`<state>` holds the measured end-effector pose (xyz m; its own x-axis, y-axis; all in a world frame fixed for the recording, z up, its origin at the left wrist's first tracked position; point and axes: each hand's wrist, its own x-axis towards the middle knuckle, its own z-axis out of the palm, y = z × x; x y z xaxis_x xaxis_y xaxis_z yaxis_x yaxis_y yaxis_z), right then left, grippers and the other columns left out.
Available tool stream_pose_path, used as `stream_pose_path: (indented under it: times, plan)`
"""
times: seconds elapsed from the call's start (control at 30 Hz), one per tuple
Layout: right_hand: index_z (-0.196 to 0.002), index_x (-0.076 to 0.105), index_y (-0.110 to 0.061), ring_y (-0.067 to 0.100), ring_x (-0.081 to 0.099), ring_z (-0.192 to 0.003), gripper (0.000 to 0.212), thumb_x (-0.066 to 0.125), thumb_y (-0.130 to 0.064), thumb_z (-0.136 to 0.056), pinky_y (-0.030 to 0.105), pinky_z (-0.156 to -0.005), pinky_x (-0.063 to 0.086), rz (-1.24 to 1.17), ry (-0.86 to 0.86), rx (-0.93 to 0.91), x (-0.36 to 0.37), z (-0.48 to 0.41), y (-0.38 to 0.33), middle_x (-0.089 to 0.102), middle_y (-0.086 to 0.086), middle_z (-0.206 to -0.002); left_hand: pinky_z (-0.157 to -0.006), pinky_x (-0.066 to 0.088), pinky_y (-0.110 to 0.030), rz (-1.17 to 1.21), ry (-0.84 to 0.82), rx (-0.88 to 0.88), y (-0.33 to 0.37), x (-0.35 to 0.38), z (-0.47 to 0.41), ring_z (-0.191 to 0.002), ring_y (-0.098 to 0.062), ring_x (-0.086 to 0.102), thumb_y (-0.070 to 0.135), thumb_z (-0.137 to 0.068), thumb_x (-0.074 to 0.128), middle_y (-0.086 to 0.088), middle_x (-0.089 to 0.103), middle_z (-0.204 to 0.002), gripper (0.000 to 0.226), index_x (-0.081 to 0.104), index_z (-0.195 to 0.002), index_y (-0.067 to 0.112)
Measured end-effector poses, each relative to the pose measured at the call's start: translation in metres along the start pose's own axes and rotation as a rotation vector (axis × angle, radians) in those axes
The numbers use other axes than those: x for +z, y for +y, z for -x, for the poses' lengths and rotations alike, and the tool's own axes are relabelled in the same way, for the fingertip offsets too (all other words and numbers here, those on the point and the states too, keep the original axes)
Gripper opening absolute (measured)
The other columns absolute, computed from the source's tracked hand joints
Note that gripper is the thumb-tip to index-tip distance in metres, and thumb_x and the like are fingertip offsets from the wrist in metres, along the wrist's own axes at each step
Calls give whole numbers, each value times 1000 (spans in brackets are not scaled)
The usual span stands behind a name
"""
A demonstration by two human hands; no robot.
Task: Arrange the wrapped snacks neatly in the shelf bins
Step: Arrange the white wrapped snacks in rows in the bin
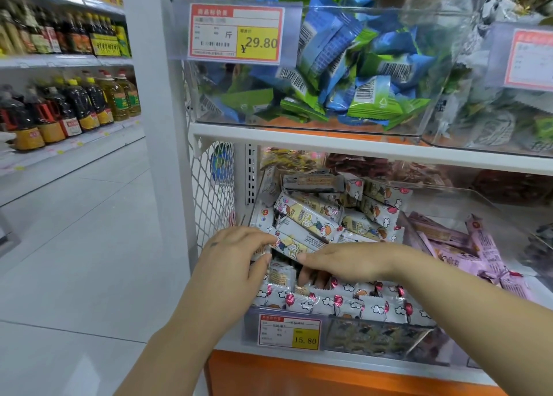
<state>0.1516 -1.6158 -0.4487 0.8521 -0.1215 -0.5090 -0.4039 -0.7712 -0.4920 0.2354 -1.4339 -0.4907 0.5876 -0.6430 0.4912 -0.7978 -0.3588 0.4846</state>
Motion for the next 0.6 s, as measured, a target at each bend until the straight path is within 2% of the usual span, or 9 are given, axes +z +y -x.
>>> stream_pose_path:
  times: [0.13, 0.17, 0.2, 0.23, 0.27, 0.37, 0.4, 0.5, 0.6]
  plan:
    - [-110, 67, -15, -1, 53, -76, 46, 29, -39, -101, 13, -67, 39, -113, -5, 14, 1, 4, 3, 61, -9, -88, -102, 30, -26, -5, -9, -9, 0, -1, 1, -116, -6, 43, 24, -91, 53, 15, 57, -117, 28, 62, -118, 30]
    - [-109, 68, -13, -2, 58, -78, 41, 32, -30, -102, 14, -72, 44, -140, 18, -4, 1, 4, 5, 66, -7, -93, -102, 29, -25, -9, -15, -12, 0, -1, 1, -116, -6, 43, 23, -92, 53, 15, 57, -118, 28, 62, -118, 30]
    - [-109, 69, -13, 2, 62, -87, 36, 35, -23, -100, 17, -83, 47, -156, 48, -26, 2, 4, 7, 69, -4, -100, -101, 29, -25, -12, -17, -13, 0, -1, 1, -117, -6, 43, 23, -92, 54, 14, 57, -118, 28, 62, -118, 30]
    - [-107, 70, -13, 6, 63, -97, 32, 39, -17, -98, 19, -93, 45, -171, 75, -46, 2, 5, 8, 71, -2, -105, -101, 28, -24, -14, -18, -10, 0, -1, 1, -116, -7, 43, 23, -92, 54, 14, 57, -118, 28, 62, -118, 29]
    - [-105, 71, -14, 6, 63, -100, 30, 43, -12, -96, 17, -93, 44, -195, 98, -66, 2, 7, 9, 71, -1, -106, -100, 27, -23, -15, -17, -6, 0, -1, 1, -116, -6, 43, 22, -92, 54, 14, 57, -118, 28, 62, -118, 29]
    - [-93, 73, -16, -1, 62, -68, 23, 55, -3, -89, 11, -67, 47, -279, 194, -132, 1, 8, 9, 74, -1, -91, -98, 27, -22, -28, -19, 0, 1, 1, 0, -116, -7, 42, 23, -91, 55, 13, 58, -117, 28, 63, -117, 28]
    - [-87, 74, -19, 0, 61, -64, 20, 61, -3, -85, 12, -65, 48, -278, 230, -145, 1, 7, 8, 73, -4, -82, -97, 27, -22, -27, -16, 1, 1, 1, 0, -116, -8, 43, 23, -91, 55, 13, 59, -116, 27, 64, -116, 27]
    - [-79, 73, -21, 7, 55, -55, 11, 73, -10, -78, 18, -58, 46, -217, 301, -157, 5, 2, 7, 67, -9, -63, -95, 28, -25, -32, -9, -3, 1, 3, -1, -115, -12, 46, 29, -88, 51, 11, 61, -113, 28, 67, -111, 26]
    - [-80, 71, -16, 5, 53, -52, 5, 71, -11, -81, 16, -51, 41, -218, 342, -180, 10, 2, 7, 67, -3, -65, -100, 29, -30, -42, -6, -3, 1, 5, -1, -120, -15, 43, 25, -87, 58, 13, 61, -112, 25, 68, -110, 28]
